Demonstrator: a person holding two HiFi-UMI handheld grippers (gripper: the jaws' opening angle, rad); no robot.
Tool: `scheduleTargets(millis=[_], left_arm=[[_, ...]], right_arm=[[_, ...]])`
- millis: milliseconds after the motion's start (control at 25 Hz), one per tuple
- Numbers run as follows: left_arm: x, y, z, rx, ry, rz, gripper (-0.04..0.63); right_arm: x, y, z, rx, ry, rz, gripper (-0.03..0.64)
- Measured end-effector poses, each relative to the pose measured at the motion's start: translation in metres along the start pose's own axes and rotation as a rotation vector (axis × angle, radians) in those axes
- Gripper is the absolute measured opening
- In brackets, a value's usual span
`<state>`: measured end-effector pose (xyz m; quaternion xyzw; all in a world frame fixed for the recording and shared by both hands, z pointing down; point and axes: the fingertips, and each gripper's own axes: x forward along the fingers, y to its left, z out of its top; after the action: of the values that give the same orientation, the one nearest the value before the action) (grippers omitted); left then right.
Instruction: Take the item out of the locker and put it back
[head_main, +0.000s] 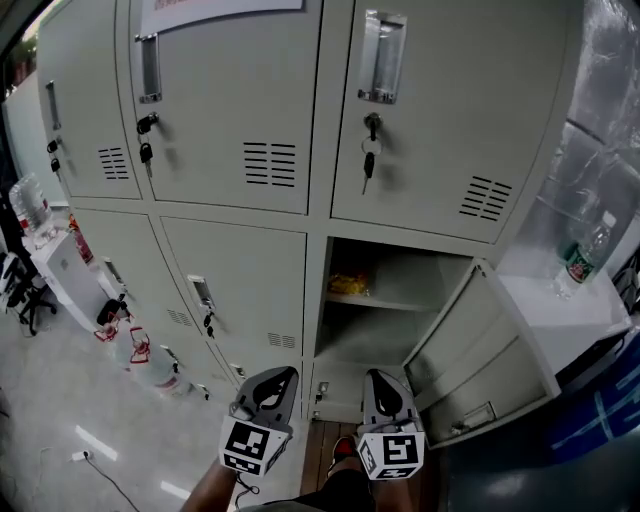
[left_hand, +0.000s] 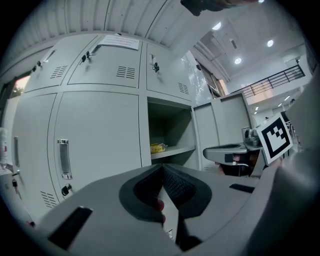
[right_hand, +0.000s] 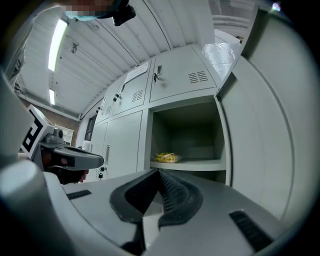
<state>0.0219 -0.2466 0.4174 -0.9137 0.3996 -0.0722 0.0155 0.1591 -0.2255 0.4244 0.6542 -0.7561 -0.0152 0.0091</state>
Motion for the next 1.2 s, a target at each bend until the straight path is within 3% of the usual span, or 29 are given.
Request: scheduleTargets(millis=[600,720,880,1200], left_arm=[[0.055,0.028,0.004,-0.034,0.028,0.114,0.023],[0.056,0.032,0.005,-0.038,0.03,0.132,0.023],[0.057,0.037,0.004,-0.039,0.033,0.155,0.023],[0.052,0.047,0.002,-0.037,0.035,0.192,0.023]], right_arm=[[0.093,-0.038,0.008,-0.004,0.005,0.113,0.02],[0.108,-0.039,0.012,-0.005,0.015,0.136,0.099],[0.129,-0.042,0.015,-0.017,0.023,0.148,0.151],[0.156,-0.046,0.017,-0.032,0.036,0.159,0.167]])
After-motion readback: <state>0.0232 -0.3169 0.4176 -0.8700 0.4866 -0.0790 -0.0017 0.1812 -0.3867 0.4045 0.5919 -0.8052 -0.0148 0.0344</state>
